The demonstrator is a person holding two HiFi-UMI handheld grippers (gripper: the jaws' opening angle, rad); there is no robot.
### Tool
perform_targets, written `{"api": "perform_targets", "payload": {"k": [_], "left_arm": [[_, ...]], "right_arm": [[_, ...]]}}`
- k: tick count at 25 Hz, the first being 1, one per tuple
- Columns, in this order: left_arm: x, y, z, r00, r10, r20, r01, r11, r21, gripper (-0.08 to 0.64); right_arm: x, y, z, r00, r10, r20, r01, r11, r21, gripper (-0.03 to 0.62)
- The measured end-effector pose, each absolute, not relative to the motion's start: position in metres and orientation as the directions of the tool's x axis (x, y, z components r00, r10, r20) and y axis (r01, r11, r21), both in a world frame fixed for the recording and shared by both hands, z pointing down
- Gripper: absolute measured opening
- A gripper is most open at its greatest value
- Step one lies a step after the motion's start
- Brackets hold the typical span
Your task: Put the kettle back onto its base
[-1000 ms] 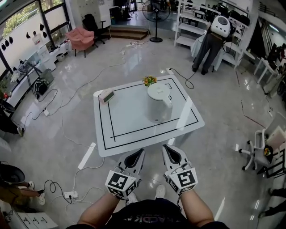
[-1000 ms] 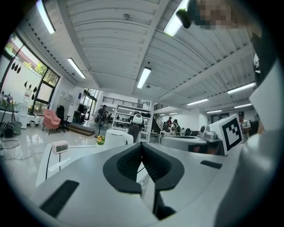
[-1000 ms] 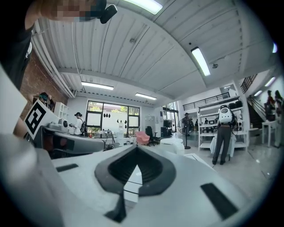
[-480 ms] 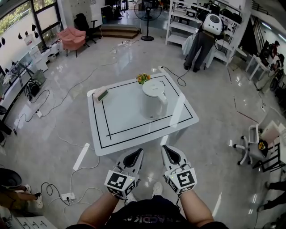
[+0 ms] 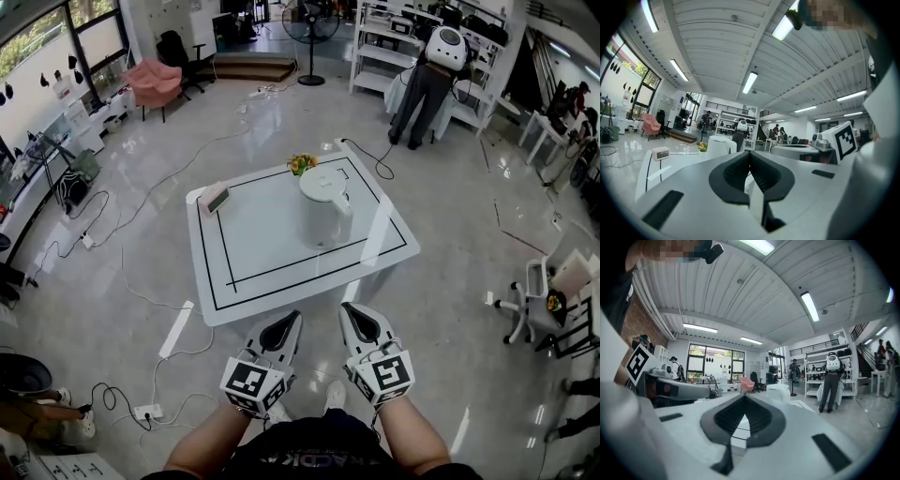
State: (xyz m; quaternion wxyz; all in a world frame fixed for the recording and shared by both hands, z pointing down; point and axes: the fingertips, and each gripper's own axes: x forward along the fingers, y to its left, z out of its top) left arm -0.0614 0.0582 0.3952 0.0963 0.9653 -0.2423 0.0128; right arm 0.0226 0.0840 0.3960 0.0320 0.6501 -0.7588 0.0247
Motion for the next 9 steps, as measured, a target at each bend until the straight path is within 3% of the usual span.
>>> {"api": "perform_targets", "payload": {"k": [9], "left_arm": [[-0.0589,0.0581,0.3918,0.88,-0.47,0.074,-0.475,-0.863,0.173,0.005]], "right_arm": [[0.0267,0.0836,0.3942,-0.154,-0.985,0.077,-0.988,0.155,0.009,0.0]]}}
